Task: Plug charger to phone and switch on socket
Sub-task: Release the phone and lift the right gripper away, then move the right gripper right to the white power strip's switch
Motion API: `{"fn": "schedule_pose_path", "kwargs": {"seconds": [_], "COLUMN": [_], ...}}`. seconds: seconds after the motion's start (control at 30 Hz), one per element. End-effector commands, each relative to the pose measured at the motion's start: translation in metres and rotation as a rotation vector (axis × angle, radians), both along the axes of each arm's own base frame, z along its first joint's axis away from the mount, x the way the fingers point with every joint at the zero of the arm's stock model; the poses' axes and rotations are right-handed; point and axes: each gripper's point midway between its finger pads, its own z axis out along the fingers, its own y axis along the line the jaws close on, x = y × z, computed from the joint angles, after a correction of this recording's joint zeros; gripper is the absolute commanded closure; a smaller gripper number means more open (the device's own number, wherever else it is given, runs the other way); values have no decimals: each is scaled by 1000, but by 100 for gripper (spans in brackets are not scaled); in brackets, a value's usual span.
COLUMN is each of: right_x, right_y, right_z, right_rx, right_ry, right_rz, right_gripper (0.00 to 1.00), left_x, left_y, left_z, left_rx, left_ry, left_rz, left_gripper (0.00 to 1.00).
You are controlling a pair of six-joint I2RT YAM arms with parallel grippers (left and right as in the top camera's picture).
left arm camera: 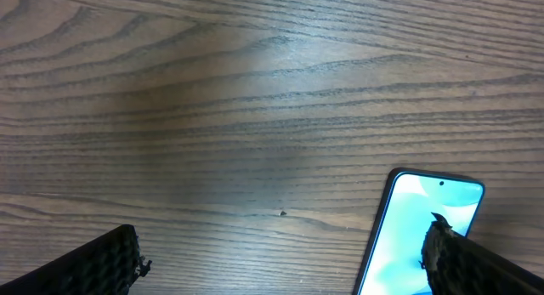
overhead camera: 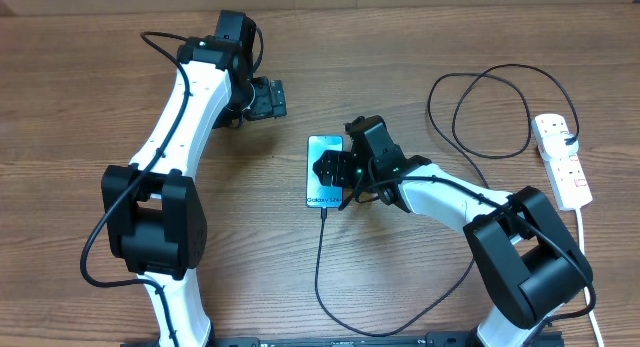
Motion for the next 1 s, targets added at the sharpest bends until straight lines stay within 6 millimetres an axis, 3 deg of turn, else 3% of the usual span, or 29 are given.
{"fn": "schedule_pose_path", "kwargs": {"seconds": [0.0, 0.1, 0.27, 0.33, 0.37, 0.4, 0.43, 0.5, 0.6, 0.67, 0.77, 0.87, 0.97], "right_x": [5, 10, 11, 12, 14, 17, 20, 27, 40, 47, 47, 37, 17], "right_y": [-23, -27, -24, -23, -23, -23, -25, -28, -42, -60, -102, -155, -224], "right_z": [-16, -15, -13, -11, -9, -3, 6, 28, 76, 110, 142, 150, 137], "right_rx": [-110, -130, -114, -112, -112, -111, -108, -99, -78, -76, -100, -138, -229], "right_ry": [-13, -36, -42, -49, -57, -67, -72, -86, -129, -157, -154, -88, 27], "right_rz": [-74, -93, -86, -74, -69, -68, -75, -91, -135, -185, -276, -387, -534], "right_gripper": [14, 0, 1, 23, 50, 83, 96, 96, 96, 96, 96, 96, 96], "left_x": [1, 1, 1, 1, 1, 1, 1, 1, 1, 1, 1, 1, 1], "left_y": [3, 3, 3, 3, 3, 3, 3, 3, 3, 3, 3, 3, 3], "left_z": [4, 4, 4, 4, 4, 4, 4, 4, 4, 4, 4, 4, 4], "left_rx": [10, 10, 10, 10, 10, 10, 10, 10, 10, 10, 10, 10, 10], "left_ry": [-13, -13, -13, -13, -13, -13, -13, -13, -13, -13, -13, -13, -13], "left_rz": [-5, -5, -5, -5, -5, -5, -5, -5, -5, -5, -5, -5, -5], "left_gripper": [0, 1, 0, 1, 1, 1, 0, 0, 0, 1, 0, 1, 0]}}
